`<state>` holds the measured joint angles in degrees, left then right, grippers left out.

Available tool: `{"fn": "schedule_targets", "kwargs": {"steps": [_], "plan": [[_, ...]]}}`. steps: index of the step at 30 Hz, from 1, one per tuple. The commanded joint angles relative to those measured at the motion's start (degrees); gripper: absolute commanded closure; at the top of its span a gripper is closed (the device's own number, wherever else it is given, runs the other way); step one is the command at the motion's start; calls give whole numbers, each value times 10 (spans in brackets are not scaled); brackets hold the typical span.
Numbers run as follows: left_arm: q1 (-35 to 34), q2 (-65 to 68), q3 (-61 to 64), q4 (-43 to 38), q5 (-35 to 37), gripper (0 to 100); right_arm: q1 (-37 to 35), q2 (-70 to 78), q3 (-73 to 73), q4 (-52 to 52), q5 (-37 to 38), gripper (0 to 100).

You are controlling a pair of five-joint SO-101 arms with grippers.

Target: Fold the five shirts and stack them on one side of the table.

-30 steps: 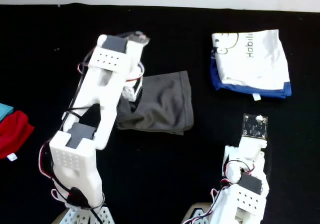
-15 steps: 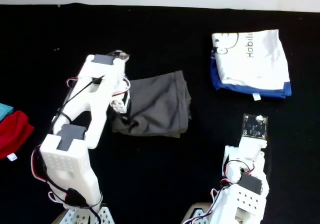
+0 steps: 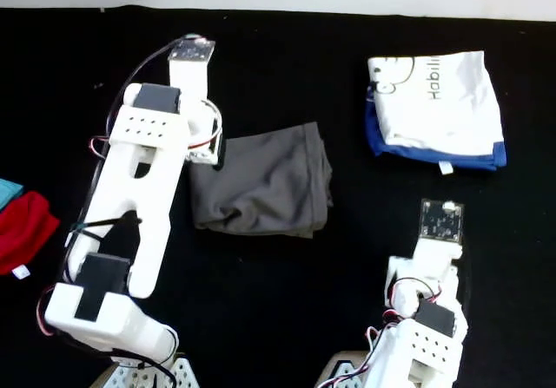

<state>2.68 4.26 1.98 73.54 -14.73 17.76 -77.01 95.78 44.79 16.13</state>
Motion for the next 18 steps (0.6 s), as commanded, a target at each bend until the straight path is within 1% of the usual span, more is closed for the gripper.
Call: {"fn": "schedule_targets", "kwargs": {"steps": [1, 3, 5, 7, 9, 11, 14, 16, 18], "plan": [[8, 17, -3, -11, 0, 829, -66, -4, -109, 111, 2, 993], [8, 23, -2, -2, 1, 829, -131, -3, -181, 154, 1, 993], [7, 21, -2, 17, 1, 829, -188, 6, -225, 167, 1, 993], [-2, 5, 3, 47, 0, 829, -211, 44, -255, 167, 1, 993], [-22, -32, 49, 47, -1, 829, -213, 104, -299, 167, 1, 993], [-48, -84, 131, 9, -1, 829, -216, 177, -355, 168, 1, 993], [-80, -166, 284, -85, -4, 829, -230, 286, -458, 178, 1, 989], [-109, -211, 366, -139, -4, 829, -249, 362, -536, 207, -1, 988], [-143, -241, 419, -171, -4, 829, -275, 438, -618, 248, -32, 956]]}}
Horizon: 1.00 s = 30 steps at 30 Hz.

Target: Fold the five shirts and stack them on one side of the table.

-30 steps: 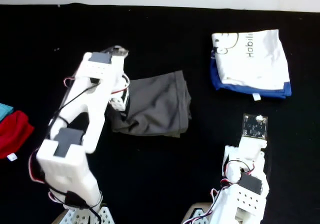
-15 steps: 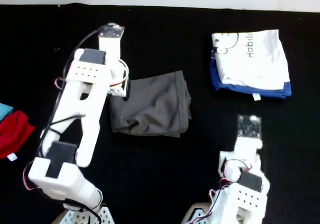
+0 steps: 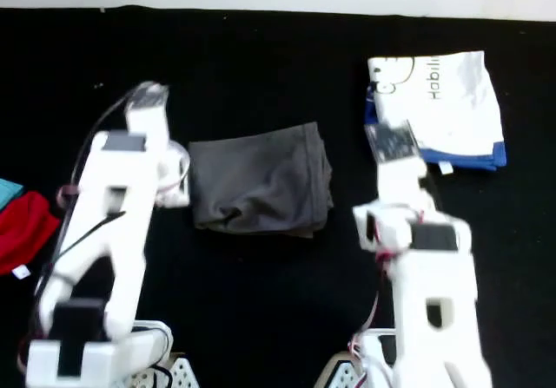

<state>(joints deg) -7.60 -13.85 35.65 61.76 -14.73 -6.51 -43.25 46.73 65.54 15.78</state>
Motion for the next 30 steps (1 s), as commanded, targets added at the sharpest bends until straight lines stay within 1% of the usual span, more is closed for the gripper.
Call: {"fn": "schedule_targets", "kwargs": {"steps": [1, 5, 8, 12, 14, 16, 18, 21, 26, 30], "plan": [[-57, -64, 100, -62, -4, 829, -44, 140, -169, 62, -54, 925], [-116, -57, 149, -101, -43, 829, -101, 280, -329, 131, -154, 796], [-150, -41, 181, -148, -47, 829, -138, 375, -421, 158, -199, 748], [-175, -24, 225, -214, -45, 829, -169, 488, -511, 175, -206, 743], [-177, -26, 228, -218, -44, 829, -176, 538, -552, 186, -214, 742], [-177, -28, 229, -221, -28, 829, -182, 586, -590, 200, -239, 738], [-180, -27, 229, -225, -8, 829, -191, 630, -629, 217, -260, 700], [-180, -26, 230, -228, -6, 829, -201, 686, -690, 242, -290, 629], [-180, -25, 230, -229, -6, 829, -198, 762, -776, 256, -291, 615], [-180, -25, 230, -229, -5, 829, -200, 836, -815, 240, -291, 615]]}}
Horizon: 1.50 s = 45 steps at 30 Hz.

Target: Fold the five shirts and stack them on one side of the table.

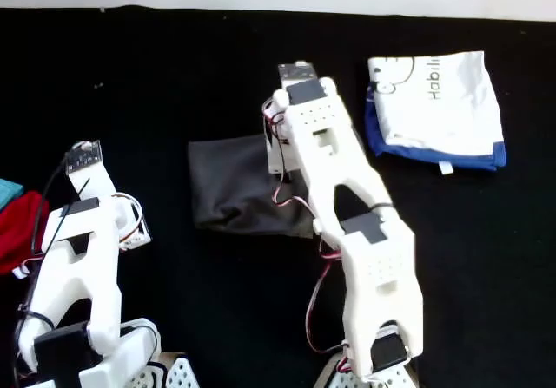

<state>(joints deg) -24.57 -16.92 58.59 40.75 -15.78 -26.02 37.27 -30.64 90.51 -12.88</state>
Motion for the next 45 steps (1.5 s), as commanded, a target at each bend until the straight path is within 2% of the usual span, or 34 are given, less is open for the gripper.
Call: {"fn": "schedule_targets", "kwargs": {"steps": [1, 6, 11, 12, 14, 18, 25, 34, 41, 45], "plan": [[-10, 6, 0, -18, 5, 829, -5, 53, -49, -11, -4, 616], [-10, 7, 0, -18, 5, 829, -1, 160, -112, 7, -4, 650], [-10, 7, 0, -18, 5, 829, 4, 218, -204, 44, -4, 971], [-10, 7, 0, -18, 5, 829, 8, 225, -222, 49, -4, 998], [-10, 7, 0, -18, 5, 829, 20, 232, -253, 66, -4, 971], [-10, 7, 0, -18, 5, 829, 55, 233, -327, 104, -1, 991], [-10, 7, 0, -19, 6, 829, 145, 175, -452, 107, 136, 992], [-10, 7, 0, -23, 6, 829, 225, -44, -453, 107, 262, 992], [-10, 7, 0, -23, 6, 829, 293, -115, -454, 103, 332, 992], [-10, 7, 0, -23, 6, 829, 348, -95, -452, 97, 362, 992]]}}
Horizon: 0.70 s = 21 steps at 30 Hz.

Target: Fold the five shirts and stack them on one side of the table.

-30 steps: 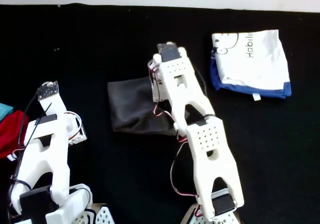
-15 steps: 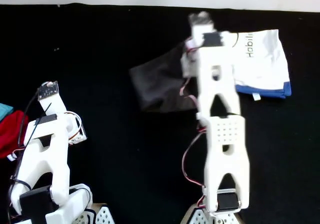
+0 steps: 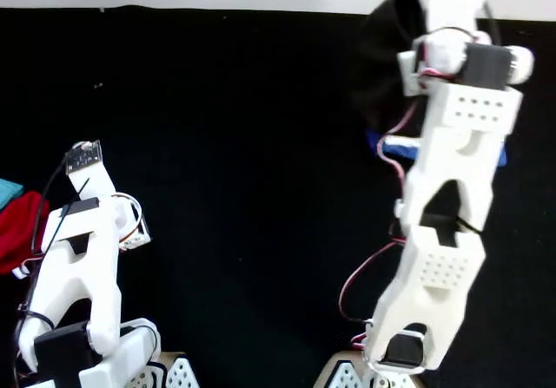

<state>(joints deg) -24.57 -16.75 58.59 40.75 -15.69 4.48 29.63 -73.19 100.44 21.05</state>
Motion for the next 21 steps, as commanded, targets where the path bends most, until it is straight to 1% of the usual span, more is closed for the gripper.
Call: {"fn": "schedule_targets", "kwargs": {"steps": [1, 6, 11, 16, 18, 21], "plan": [[-10, 6, 0, -23, 5, 829, 55, -6, -27, -9, 29, 992], [-10, 6, 0, -23, 5, 829, 102, 97, -27, -70, 58, 992], [-10, 6, 0, -23, 5, 829, 126, 190, -28, -184, 92, 992], [-10, 6, 0, -23, 5, 829, 140, 230, -28, -242, 92, 988], [-10, 6, 0, -23, 5, 829, 142, 235, -28, -244, 90, 947], [-10, 6, 0, -23, 5, 829, 145, 235, -28, -240, 86, 805]]}}
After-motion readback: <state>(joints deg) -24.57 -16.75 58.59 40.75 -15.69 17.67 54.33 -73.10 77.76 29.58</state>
